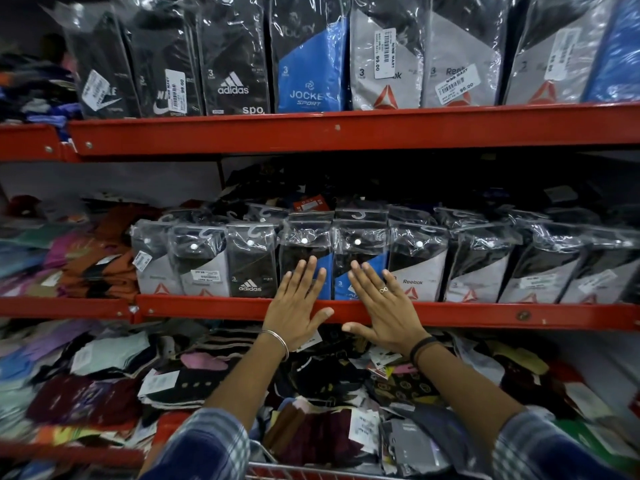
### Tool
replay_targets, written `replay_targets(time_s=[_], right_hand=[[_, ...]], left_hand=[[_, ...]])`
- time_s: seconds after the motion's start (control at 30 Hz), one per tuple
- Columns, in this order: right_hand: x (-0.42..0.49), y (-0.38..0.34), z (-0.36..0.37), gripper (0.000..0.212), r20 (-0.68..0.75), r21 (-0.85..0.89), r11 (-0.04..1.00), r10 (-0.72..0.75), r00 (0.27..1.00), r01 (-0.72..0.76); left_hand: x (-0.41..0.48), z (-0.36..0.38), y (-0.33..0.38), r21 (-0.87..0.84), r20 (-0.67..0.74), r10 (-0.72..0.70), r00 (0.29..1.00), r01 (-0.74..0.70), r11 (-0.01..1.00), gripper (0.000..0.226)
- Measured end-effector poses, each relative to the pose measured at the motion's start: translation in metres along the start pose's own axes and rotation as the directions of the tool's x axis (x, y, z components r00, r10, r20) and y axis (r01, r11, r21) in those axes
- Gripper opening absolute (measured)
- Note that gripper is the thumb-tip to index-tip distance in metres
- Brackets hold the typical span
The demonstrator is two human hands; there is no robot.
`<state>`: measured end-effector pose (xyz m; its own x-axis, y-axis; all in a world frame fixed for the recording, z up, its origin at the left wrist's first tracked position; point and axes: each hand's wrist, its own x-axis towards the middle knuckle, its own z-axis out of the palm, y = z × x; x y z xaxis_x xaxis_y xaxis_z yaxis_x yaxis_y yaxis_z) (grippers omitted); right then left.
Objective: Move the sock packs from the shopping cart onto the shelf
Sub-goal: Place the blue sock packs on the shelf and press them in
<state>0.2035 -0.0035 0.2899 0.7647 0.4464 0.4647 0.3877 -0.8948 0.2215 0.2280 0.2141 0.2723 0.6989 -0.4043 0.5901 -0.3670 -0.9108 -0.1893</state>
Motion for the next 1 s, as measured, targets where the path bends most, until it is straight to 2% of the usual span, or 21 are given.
replay_targets(time_s=[0.23, 0.37, 0.47, 0.63, 0.7, 0.83, 1.0], right_hand=[[0.003, 0.005, 0.000, 0.094, -0.020, 0.016, 0.998, -0.055, 0.998, 0.056], [-0.019, 0.020, -0.009, 0.087, -0.095, 0.025, 0.993, -0.114, 0.989, 0.117], [-0.044, 0.045, -0.012, 0.081, -0.155, 0.040, 0.999, -0.027, 0.988, 0.033], [-0.076, 0.098, -0.007, 0.081, -0.147, -0.044, 0.996, 0.075, 0.986, -0.082], [-0.084, 0.117, -0.004, 0.083, -0.157, -0.077, 0.992, 0.083, 0.984, -0.096], [-0.087, 0.140, 0.001, 0.088, -0.148, -0.089, 0.996, 0.017, 0.989, -0.031], [-0.078, 0.140, 0.007, 0.088, -0.131, -0.067, 0.998, 0.006, 0.991, -0.015]], left_hand=[[0.002, -0.005, -0.002, 0.023, 0.047, 0.020, 0.999, -0.021, 1.000, 0.085], [-0.008, -0.014, 0.021, -0.003, -0.018, 0.059, 0.998, -0.059, 0.998, 0.083], [0.001, -0.020, 0.052, -0.032, -0.059, 0.172, 0.983, -0.174, 0.984, 0.077], [0.037, -0.024, 0.115, -0.035, -0.016, 0.289, 0.957, -0.289, 0.957, 0.070], [0.049, -0.019, 0.134, -0.036, -0.006, 0.294, 0.956, -0.294, 0.955, 0.071], [0.062, -0.004, 0.153, -0.036, -0.011, 0.238, 0.971, -0.239, 0.970, 0.076], [0.066, 0.006, 0.153, -0.029, -0.032, 0.217, 0.976, -0.218, 0.975, 0.076]])
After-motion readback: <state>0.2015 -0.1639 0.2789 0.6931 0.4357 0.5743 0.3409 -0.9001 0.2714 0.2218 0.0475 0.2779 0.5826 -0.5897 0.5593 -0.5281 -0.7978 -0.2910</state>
